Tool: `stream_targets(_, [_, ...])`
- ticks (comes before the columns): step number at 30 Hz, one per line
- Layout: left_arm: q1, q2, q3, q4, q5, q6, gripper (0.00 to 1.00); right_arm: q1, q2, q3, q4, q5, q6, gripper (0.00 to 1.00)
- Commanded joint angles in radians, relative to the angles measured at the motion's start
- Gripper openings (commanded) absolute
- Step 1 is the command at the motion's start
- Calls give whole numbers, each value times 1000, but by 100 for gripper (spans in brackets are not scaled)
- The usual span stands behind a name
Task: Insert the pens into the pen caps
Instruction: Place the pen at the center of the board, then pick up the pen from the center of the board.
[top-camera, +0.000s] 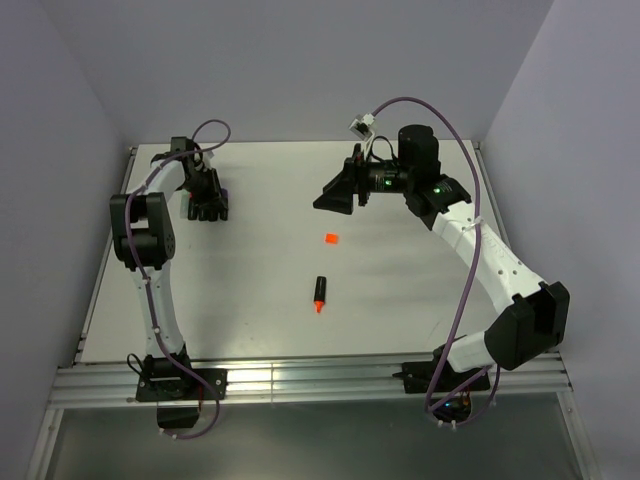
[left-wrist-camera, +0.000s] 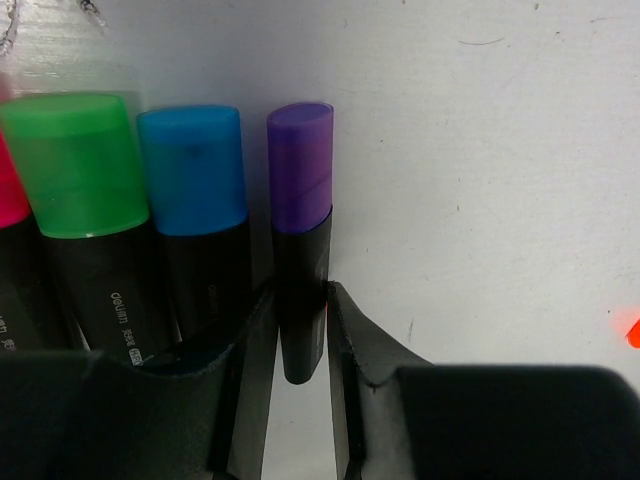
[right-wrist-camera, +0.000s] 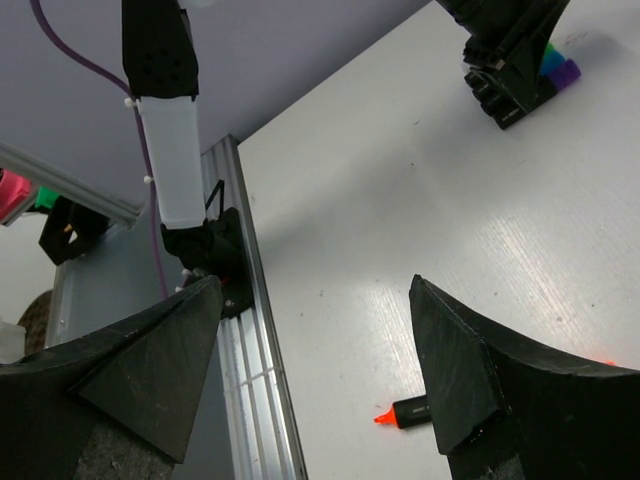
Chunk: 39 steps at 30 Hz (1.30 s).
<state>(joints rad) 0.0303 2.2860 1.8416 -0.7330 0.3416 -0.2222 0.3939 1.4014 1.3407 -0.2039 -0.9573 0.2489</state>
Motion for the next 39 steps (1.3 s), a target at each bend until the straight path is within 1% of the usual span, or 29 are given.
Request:
stream_targets(1, [2, -20, 21, 3, -12, 7, 31, -3, -10, 31, 17, -15, 0, 83])
stream_targets(6, [2, -54, 18, 11, -10, 3, 31, -3, -10, 31, 17, -17, 0, 83])
stream_targets(9, [2, -71, 19, 9, -36, 0, 32, -1, -8, 35, 17, -18, 3, 83])
stream_targets(14, [-1, -128, -5, 23, -136, -19, 34, -3, -15, 31, 15, -17, 0, 83])
stream_targets(17, [-1, -157, -8, 32, -170, -19, 35, -3, -18, 28, 15, -14, -5, 83])
stream_targets(24, [-3, -226, -12, 53, -116, 0, 34, -1, -28, 17, 14, -6, -17, 83])
stream_targets(27, [-7, -290, -34, 86, -116, 43, 34, -1, -38, 2, -3, 25, -40, 82])
stream_targets(28, [-12, -313, -48, 121, -116, 59, 34, -3, -41, -1, -12, 43, -75, 82])
stream_targets(30, [-20, -420, -123, 187, -107, 131, 34, -1, -42, 3, -81, 121, -134, 80])
stream_targets(31, [-21, -466, -160, 222, -84, 161, 36, -3, -41, 8, -113, 155, -201, 79])
stream_targets(32, [-48, -570, -245, 298, -52, 246, 36, -1, -35, 15, -180, 188, -230, 79])
stream_targets(33, [-50, -627, -296, 341, -20, 274, 37, -3, -30, 31, -211, 271, -238, 79])
stream_targets(34, [-52, -684, -348, 386, -1, 294, 39, -3, -27, 35, -241, 305, -296, 77])
stream_targets(35, [-55, -780, -440, 465, -7, 319, 41, -1, -25, 37, -291, 339, -313, 76])
stream_targets(36, [-66, -819, -471, 480, -16, 334, 44, -3, -28, 25, -307, 383, -324, 75])
stream_targets(37, [-99, -845, -493, 471, -29, 354, 45, -3, -38, 8, -315, 411, -336, 75])
stream_targets(38, [-122, -867, -505, 407, -10, 422, 46, -4, -47, -11, -319, 431, -341, 75])
stream_targets(39, [-168, -875, -516, 358, 34, 479, 46, -6, -67, -52, -321, 440, -350, 75])
